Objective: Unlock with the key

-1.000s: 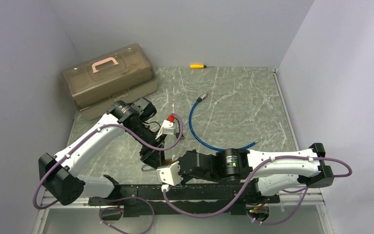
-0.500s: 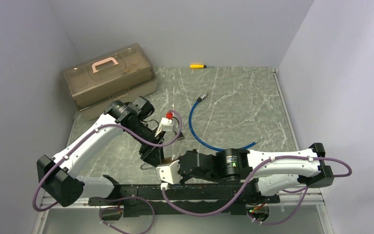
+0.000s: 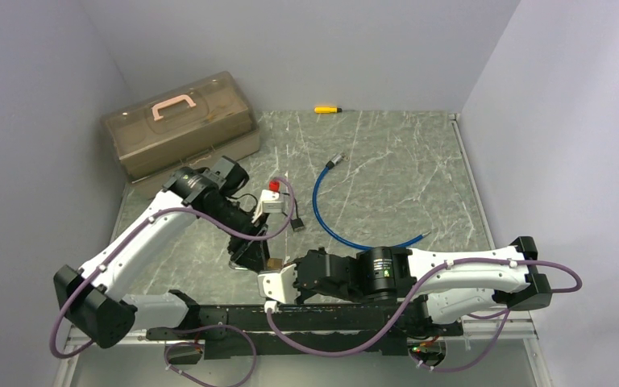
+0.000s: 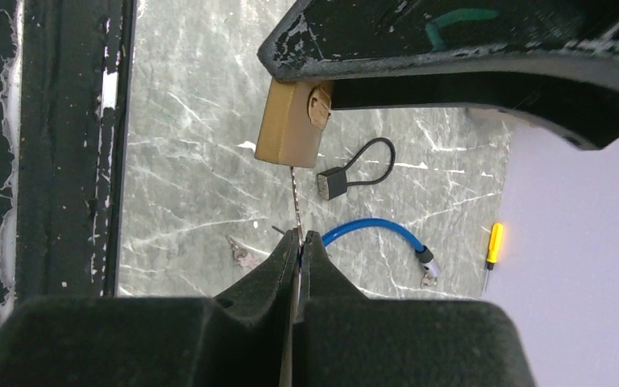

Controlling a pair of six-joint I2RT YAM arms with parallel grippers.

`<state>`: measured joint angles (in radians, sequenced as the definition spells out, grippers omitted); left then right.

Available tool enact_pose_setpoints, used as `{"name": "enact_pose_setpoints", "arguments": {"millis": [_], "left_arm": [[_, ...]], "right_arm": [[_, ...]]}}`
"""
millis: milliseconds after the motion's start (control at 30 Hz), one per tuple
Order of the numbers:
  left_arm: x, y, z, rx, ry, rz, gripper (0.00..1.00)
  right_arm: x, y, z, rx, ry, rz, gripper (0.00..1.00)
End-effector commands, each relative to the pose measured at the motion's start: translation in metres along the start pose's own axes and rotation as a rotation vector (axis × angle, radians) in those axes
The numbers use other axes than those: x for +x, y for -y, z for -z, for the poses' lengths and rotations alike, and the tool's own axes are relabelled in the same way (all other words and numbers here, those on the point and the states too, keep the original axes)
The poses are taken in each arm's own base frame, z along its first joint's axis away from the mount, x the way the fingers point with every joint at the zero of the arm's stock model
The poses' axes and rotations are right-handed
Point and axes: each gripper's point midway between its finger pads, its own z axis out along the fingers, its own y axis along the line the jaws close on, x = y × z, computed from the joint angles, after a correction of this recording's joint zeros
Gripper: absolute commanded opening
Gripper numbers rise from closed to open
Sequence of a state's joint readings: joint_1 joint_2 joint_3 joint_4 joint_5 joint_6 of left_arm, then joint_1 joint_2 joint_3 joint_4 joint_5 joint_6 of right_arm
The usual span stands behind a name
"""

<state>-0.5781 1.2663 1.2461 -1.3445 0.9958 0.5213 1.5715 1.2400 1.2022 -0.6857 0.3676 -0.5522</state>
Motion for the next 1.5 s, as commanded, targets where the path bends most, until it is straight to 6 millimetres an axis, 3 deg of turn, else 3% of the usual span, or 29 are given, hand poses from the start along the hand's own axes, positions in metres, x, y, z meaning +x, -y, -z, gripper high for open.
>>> {"name": "enact_pose_setpoints", "arguments": {"millis": [0, 200, 467, 900, 1233, 1467], "left_arm": [[-0.048, 0.016, 0.016, -0.012, 0.228, -0.273, 0.00], [-0.043, 0.019, 0.016, 0.025, 0.254, -0.209, 0.00], [-0.058, 0.015, 0.024, -0.055, 0.353, -0.212, 0.00], [-0.070, 0.025, 0.032, -0.031, 0.423, -0.201, 0.00], [-0.079, 0.020, 0.043, -0.077, 0.476, -0.190, 0.00], [-0.076, 0.020, 0.042, -0.072, 0.471, -0.206, 0.00]], "right_arm": [[-0.056, 0.002, 0.002, 0.003, 0.225, -0.077, 0.00], [-0.055, 0.012, 0.010, 0.057, 0.242, -0.111, 0.00], [-0.051, 0.030, 0.016, 0.182, 0.284, -0.195, 0.00], [-0.047, 0.038, 0.026, 0.252, 0.339, -0.268, 0.00], [-0.043, 0.041, 0.031, 0.301, 0.414, -0.405, 0.00], [-0.047, 0.038, 0.030, 0.277, 0.422, -0.404, 0.00]]}}
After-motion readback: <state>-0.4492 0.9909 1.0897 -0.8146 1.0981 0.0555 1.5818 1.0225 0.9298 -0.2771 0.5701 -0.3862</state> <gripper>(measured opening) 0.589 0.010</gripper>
